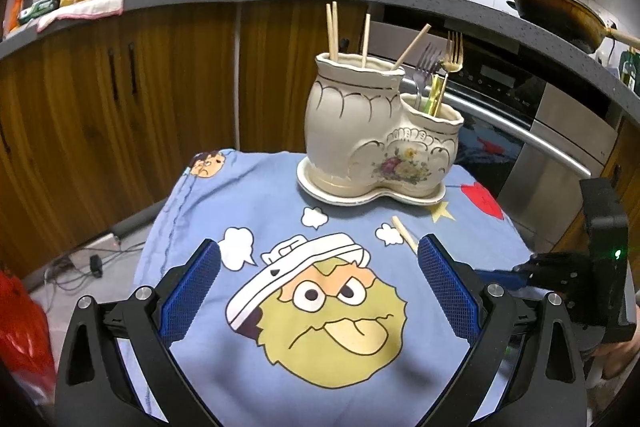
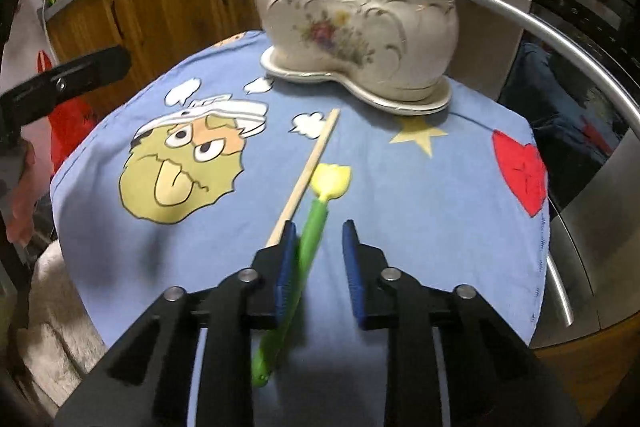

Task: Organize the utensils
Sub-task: 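Grasp the green plastic spoon with the right tool while the left tool grasps the last chopstick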

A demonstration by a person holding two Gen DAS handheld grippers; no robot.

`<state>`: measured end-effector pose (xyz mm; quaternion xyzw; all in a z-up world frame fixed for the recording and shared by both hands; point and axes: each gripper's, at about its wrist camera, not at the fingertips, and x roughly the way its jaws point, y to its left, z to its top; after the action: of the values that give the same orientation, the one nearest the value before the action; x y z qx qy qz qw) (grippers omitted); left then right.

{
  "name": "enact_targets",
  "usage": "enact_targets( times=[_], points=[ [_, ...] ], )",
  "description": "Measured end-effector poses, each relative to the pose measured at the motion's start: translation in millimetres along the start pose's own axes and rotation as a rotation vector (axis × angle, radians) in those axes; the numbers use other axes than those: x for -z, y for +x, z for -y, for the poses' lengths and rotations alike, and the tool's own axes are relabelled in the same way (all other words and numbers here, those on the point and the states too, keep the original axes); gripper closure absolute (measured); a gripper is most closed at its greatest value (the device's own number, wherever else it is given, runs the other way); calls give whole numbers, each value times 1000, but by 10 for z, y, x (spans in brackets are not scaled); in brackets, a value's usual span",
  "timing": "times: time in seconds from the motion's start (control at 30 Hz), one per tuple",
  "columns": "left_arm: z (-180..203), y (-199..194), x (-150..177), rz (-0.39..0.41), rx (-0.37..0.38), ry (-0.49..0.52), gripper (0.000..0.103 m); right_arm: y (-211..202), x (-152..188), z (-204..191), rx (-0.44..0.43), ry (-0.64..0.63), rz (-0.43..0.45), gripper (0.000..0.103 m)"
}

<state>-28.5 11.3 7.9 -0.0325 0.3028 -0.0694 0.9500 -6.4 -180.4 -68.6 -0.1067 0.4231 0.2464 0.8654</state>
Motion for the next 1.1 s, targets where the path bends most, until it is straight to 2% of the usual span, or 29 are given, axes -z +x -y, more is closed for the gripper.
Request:
enact_targets(
  times=[0.07, 0.17, 0.27, 0.37, 0.5, 0.6, 0.63, 0.67, 0.73, 0.77, 0.83, 0.9, 0.93, 0.97, 1.1],
  points=[
    [25, 10, 0, -4, 4, -2, 5, 13, -20, -23, 6, -8, 3, 84],
    [99, 32, -1, -18, 2, 10, 5, 11, -16, 17, -21, 15, 8, 93],
    [183, 41, 1, -32, 2, 31, 5, -46, 13, 136, -48, 65, 39, 94],
    [284, 80, 1, -58, 7, 39, 5, -196, 36, 362, -57, 134, 106, 94],
    [508, 221, 43, -138, 34, 37, 5, -316, 49, 608, -69, 218, 179, 94],
    [735, 383, 127, -223, 50, 60, 9, -349, 87, 707, -56, 242, 200, 94],
    [805, 437, 171, -245, 54, 73, 19, -352, 97, 713, -57, 247, 202, 94],
    [846, 477, 206, -256, 74, 78, 37, -343, 97, 717, -60, 252, 204, 94],
    [935, 579, 292, -311, 90, 92, 54, -357, 122, 733, -62, 255, 210, 94],
    [956, 603, 323, -323, 92, 95, 60, -378, 132, 732, -62, 253, 214, 94],
    [1000, 629, 378, -327, 76, 115, 64, -401, 139, 708, -56, 240, 226, 94],
    [1042, 620, 406, -318, 37, 162, 77, -423, 148, 671, -50, 226, 235, 94],
    [1049, 612, 414, -320, 24, 187, 90, -430, 151, 658, -51, 222, 238, 94],
    [1048, 602, 419, -324, 23, 201, 93, -441, 155, 648, -52, 219, 242, 94],
    [968, 529, 445, -342, 14, 262, 96, -452, 154, 658, -49, 217, 248, 94]
  ],
)
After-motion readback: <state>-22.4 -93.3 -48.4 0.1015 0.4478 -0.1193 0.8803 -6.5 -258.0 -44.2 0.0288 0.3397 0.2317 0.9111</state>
